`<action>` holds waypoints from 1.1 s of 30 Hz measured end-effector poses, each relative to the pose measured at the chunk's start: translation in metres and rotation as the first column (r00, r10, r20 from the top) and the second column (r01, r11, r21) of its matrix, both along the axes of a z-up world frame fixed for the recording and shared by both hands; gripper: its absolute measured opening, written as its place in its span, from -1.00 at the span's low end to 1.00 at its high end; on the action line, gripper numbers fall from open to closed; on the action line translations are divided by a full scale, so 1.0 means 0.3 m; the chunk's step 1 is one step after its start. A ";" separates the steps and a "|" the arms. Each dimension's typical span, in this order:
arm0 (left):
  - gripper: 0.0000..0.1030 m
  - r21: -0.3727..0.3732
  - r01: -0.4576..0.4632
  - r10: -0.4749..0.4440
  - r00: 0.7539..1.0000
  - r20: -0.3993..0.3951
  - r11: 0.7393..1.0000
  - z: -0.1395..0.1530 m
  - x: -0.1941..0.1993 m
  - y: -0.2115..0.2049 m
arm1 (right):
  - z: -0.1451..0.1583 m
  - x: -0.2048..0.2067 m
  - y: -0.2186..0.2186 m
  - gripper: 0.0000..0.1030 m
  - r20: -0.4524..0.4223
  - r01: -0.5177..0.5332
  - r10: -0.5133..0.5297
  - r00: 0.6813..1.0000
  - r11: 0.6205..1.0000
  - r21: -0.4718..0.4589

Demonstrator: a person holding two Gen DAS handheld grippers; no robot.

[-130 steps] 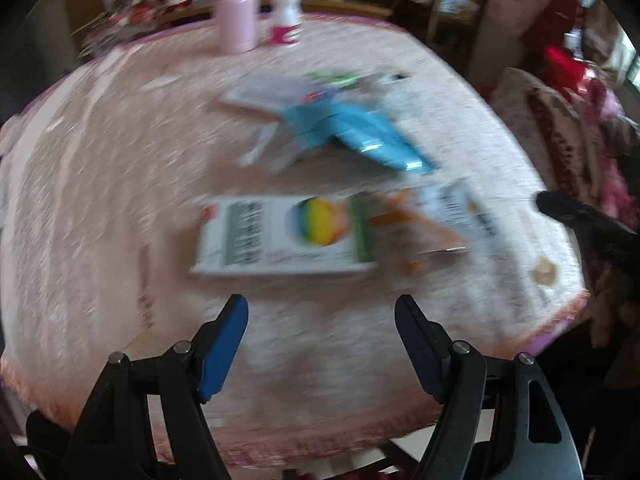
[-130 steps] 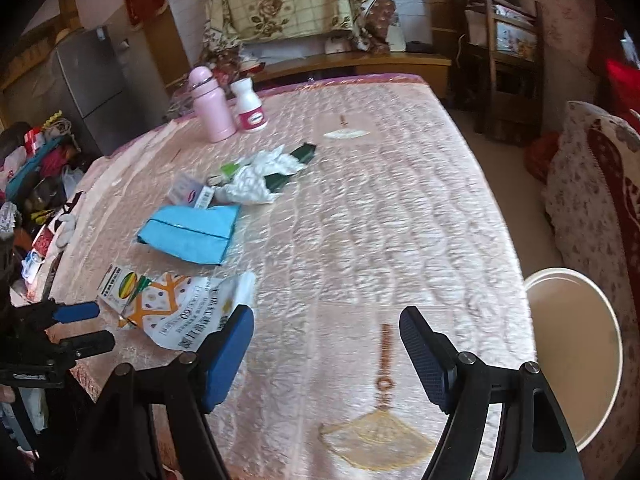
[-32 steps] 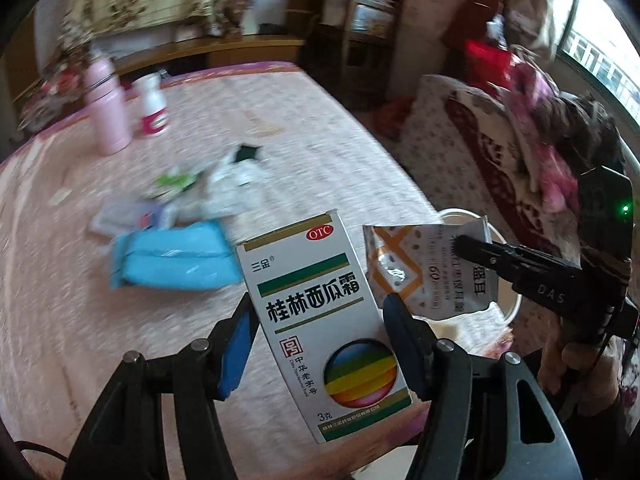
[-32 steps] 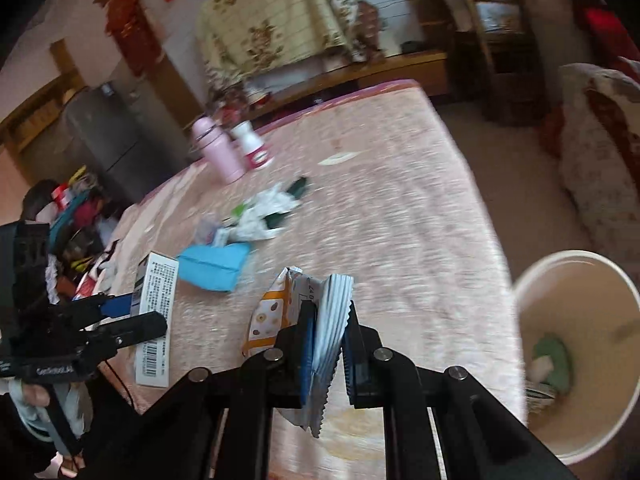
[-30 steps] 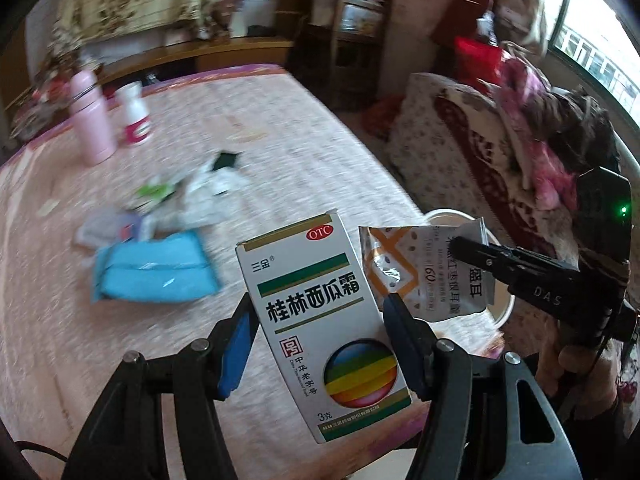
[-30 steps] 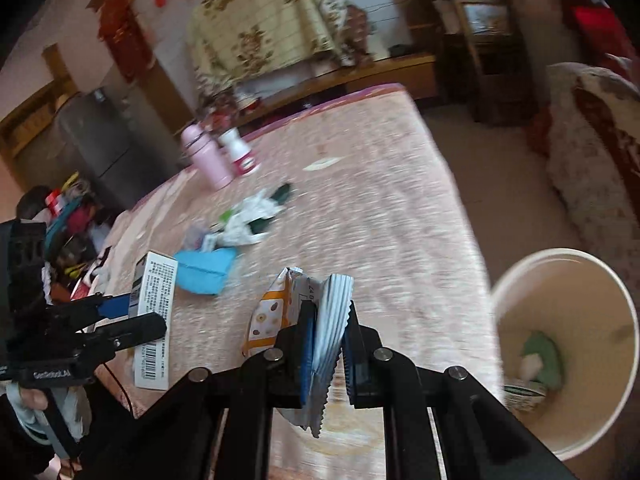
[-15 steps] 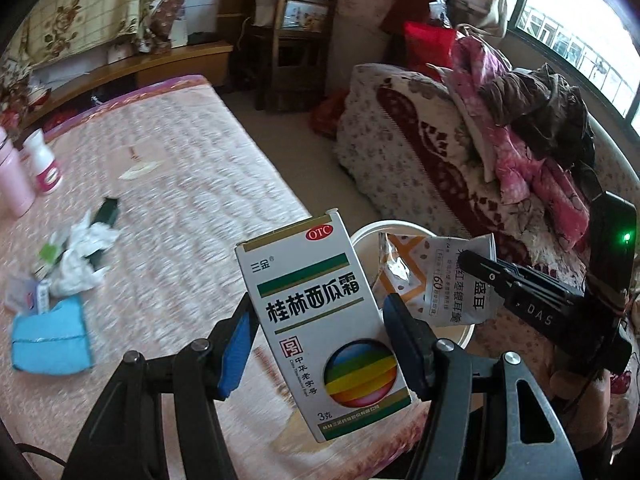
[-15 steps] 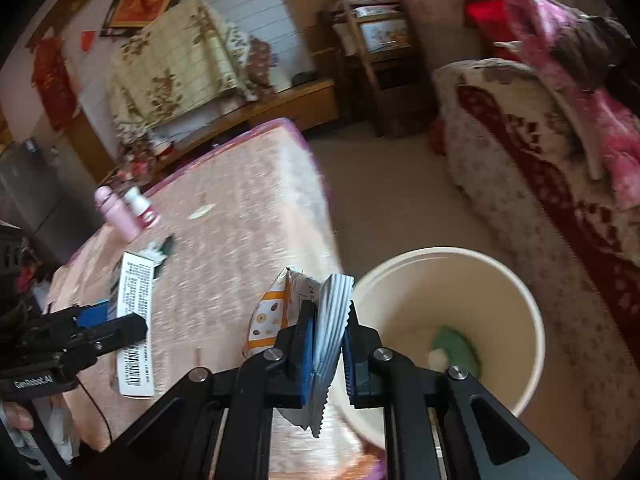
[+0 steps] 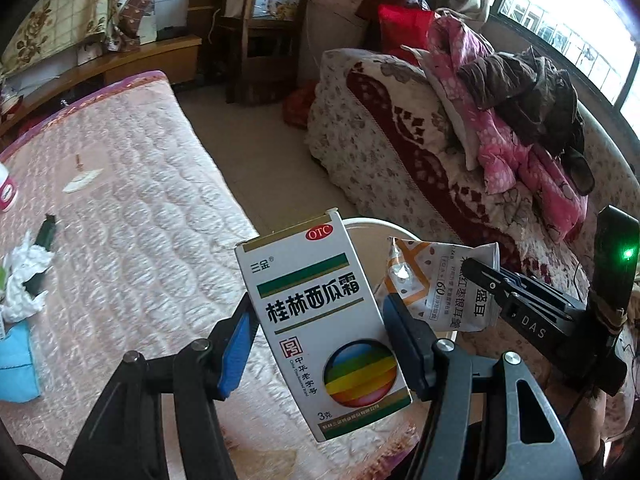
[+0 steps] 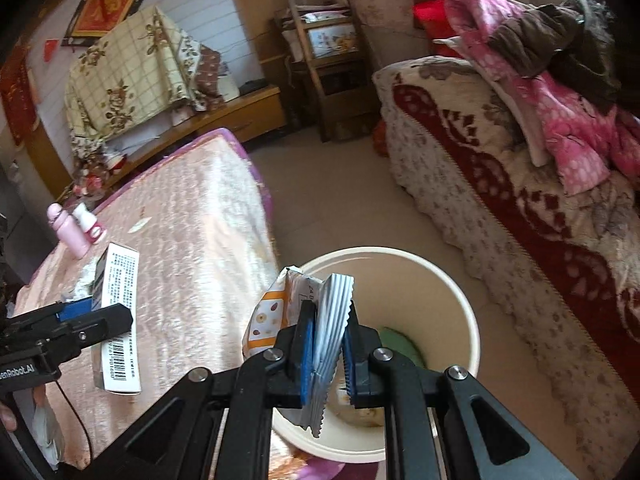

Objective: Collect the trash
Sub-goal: 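Carry the medicine box and snack wrapper toward the white bucket, then open the left tool over the bucket while the right tool lowers and releases the wrapper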

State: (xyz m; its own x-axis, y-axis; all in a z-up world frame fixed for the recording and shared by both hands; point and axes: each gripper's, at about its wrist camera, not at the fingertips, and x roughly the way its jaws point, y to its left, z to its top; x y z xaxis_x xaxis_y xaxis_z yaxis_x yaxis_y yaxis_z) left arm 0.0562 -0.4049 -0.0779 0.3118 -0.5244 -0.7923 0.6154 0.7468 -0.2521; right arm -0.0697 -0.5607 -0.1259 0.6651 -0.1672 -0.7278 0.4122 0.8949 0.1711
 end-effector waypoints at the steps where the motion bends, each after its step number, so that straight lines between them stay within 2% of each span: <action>1: 0.26 0.001 0.005 -0.005 1.000 -0.002 1.000 -0.006 -0.001 -0.015 | -0.005 -0.004 -0.011 -0.73 -0.006 0.012 -0.012 1.000 1.000 0.001; 10: 0.26 0.024 0.030 -0.030 1.000 -0.006 0.999 -0.056 -0.009 -0.107 | -0.057 -0.028 -0.074 -0.73 -0.051 0.091 -0.092 0.994 0.996 -0.022; 24: 0.26 -0.018 0.041 -0.041 0.999 -0.022 0.999 -0.075 0.002 -0.136 | -0.104 -0.036 -0.112 -0.72 -0.097 0.171 -0.172 0.980 0.985 -0.019; 28: 0.49 -0.032 0.038 -0.039 0.998 -0.040 0.999 -0.078 0.010 -0.117 | -0.111 -0.033 -0.118 -0.71 -0.100 0.182 -0.182 0.978 0.983 -0.017; 33: 0.51 -0.034 0.028 -0.030 0.998 -0.050 0.999 -0.076 0.009 -0.105 | -0.125 -0.025 -0.113 -0.69 -0.111 0.171 -0.169 0.979 0.985 0.004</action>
